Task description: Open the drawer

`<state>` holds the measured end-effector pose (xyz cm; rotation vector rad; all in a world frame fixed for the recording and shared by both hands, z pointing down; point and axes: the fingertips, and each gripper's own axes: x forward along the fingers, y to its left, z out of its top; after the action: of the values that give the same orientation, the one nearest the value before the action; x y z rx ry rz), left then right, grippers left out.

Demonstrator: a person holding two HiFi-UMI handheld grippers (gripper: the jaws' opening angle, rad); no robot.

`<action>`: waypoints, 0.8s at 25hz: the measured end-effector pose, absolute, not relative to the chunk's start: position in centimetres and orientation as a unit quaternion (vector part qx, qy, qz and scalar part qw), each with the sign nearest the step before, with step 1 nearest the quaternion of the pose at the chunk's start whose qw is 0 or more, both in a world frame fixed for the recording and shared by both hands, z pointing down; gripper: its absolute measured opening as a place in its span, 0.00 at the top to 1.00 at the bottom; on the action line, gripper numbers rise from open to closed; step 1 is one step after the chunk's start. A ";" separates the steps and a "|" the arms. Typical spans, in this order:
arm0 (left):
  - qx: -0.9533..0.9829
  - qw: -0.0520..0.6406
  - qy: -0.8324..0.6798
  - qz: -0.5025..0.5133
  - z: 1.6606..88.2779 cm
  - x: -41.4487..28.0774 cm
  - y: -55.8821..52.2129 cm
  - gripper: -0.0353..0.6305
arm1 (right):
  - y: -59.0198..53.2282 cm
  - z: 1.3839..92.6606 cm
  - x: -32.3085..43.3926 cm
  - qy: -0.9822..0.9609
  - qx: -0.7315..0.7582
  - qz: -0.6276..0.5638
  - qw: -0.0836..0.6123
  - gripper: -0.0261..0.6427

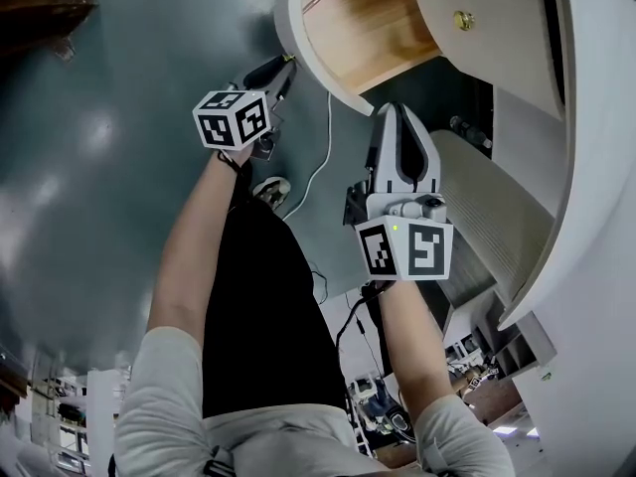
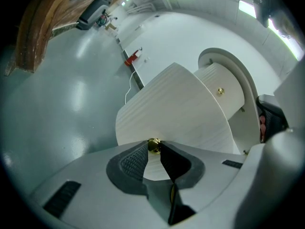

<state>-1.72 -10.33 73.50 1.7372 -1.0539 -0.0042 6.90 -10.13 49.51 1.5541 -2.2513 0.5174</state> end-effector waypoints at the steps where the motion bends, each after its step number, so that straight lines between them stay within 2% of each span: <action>1: 0.728 0.526 -0.441 -0.001 73.4 -1.8 -10.2 0.82 | -9.9 49.5 6.7 -0.797 0.548 0.182 0.178 0.94; 11: 0.731 0.520 -0.442 0.000 73.0 -2.1 -9.7 0.84 | -8.3 49.0 5.9 -0.799 0.544 0.182 0.177 0.94; 14: 0.738 0.504 -0.449 0.013 72.0 -2.2 -9.1 0.94 | -7.8 48.5 6.1 -0.799 0.546 0.184 0.175 0.94; 20: 0.771 0.463 -0.433 0.055 67.1 -2.0 -7.2 0.94 | -7.0 45.4 6.0 -0.796 0.550 0.188 0.171 0.94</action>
<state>-1.98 -7.17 67.11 1.8955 -1.0649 0.1349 6.03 -7.00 45.37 1.5623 -2.2600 0.5330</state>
